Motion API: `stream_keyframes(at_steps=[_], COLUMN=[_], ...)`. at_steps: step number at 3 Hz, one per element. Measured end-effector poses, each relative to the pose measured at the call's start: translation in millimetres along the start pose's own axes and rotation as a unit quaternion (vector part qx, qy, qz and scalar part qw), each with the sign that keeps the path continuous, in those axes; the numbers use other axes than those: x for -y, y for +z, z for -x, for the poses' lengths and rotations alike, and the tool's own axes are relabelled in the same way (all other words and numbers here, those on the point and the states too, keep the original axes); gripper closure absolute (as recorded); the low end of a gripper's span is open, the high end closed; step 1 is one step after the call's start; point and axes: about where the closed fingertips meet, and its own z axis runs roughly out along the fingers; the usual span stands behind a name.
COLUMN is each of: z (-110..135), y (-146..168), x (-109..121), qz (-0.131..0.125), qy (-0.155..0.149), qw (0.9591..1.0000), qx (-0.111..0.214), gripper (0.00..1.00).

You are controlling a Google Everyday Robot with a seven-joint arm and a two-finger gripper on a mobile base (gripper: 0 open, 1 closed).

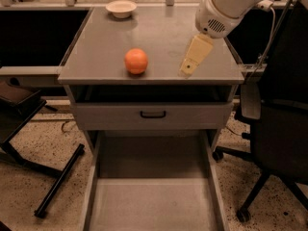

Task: Place orange into middle drawer

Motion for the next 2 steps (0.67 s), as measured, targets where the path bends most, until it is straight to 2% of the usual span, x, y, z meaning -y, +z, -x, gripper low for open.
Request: stream_keyframes(at_steps=[1, 2], z=[17, 50], y=[27, 71], x=[3, 4], qz=[0.021, 0.057], qy=[-0.018, -0.045], qw=[0.9996, 0.997], qx=[0.01, 0.027], gripper=[0.0, 0.0])
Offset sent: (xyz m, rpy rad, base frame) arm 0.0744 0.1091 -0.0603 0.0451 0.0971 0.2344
